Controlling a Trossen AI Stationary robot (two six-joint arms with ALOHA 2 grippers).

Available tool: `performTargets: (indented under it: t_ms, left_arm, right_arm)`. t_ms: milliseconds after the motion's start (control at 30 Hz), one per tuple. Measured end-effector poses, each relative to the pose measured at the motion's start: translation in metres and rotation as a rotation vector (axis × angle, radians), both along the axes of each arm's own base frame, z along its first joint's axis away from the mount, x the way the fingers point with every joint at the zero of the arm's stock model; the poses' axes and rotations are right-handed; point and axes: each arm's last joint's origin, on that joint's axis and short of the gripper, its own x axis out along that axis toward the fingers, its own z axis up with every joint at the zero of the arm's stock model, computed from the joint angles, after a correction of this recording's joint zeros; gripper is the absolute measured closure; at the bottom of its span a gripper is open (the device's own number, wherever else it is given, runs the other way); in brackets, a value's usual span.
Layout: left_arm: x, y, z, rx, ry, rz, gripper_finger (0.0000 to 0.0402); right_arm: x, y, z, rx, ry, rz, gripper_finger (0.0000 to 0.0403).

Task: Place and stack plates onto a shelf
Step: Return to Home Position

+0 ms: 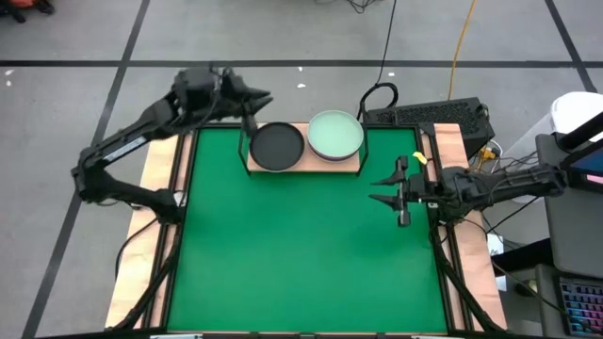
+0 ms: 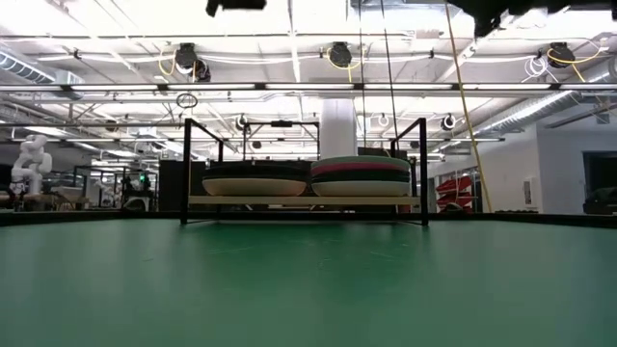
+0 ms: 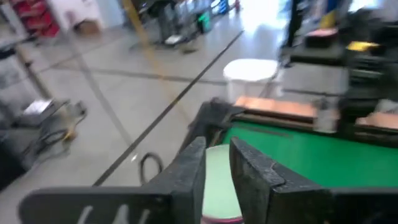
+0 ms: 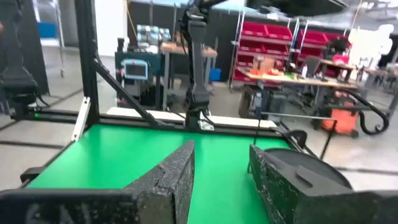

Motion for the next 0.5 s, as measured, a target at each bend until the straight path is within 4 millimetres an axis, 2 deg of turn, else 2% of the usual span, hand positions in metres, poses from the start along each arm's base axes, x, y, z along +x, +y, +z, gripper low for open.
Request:
performTargets:
  t_ms: [167,300,500]
  left_arm:
    - [-0.009,-0.037,-0.017,0.038,-0.095,-0.080,0.0362]
    - [-0.017,-0.059,-0.043,0.046,-0.189,-0.133,0.0395]
    - [-0.040,-0.088,-0.072,0.033,-0.333,-0.208,0.0396]
  right_arm:
    - [-0.007,-0.003,0.021,0.007,0.105,-0.016,0.0268]
    - [-0.014,-0.005,0.021,-0.015,0.130,-0.041,0.0268]
    - [-0.033,-0.008,0.013,-0.022,0.095,-0.067,0.0268]
